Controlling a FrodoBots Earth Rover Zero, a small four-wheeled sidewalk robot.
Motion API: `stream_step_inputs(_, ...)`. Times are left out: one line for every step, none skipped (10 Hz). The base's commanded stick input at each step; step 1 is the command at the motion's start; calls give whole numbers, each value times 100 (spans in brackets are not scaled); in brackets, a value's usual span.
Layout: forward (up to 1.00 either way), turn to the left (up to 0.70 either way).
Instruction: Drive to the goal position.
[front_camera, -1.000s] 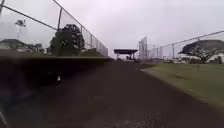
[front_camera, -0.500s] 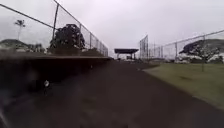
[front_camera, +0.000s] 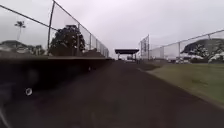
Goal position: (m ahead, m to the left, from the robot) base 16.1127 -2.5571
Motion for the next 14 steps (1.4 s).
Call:
stream_step_inputs(100, 0)
stream_step_inputs(100, 0)
stream_step_inputs(100, 0)
stream_step_inputs(100, 0)
stream_step_inputs(100, 0)
stream_step_inputs(100, 0)
stream_step_inputs(100, 0)
stream_step_inputs(100, -37)
stream_step_inputs(100, -39)
stream_step_inputs(100, -17)
stream_step_inputs(100, -8)
stream_step_inputs(100, 0)
stream_step_inputs(100, 0)
stream_step_inputs(100, 0)
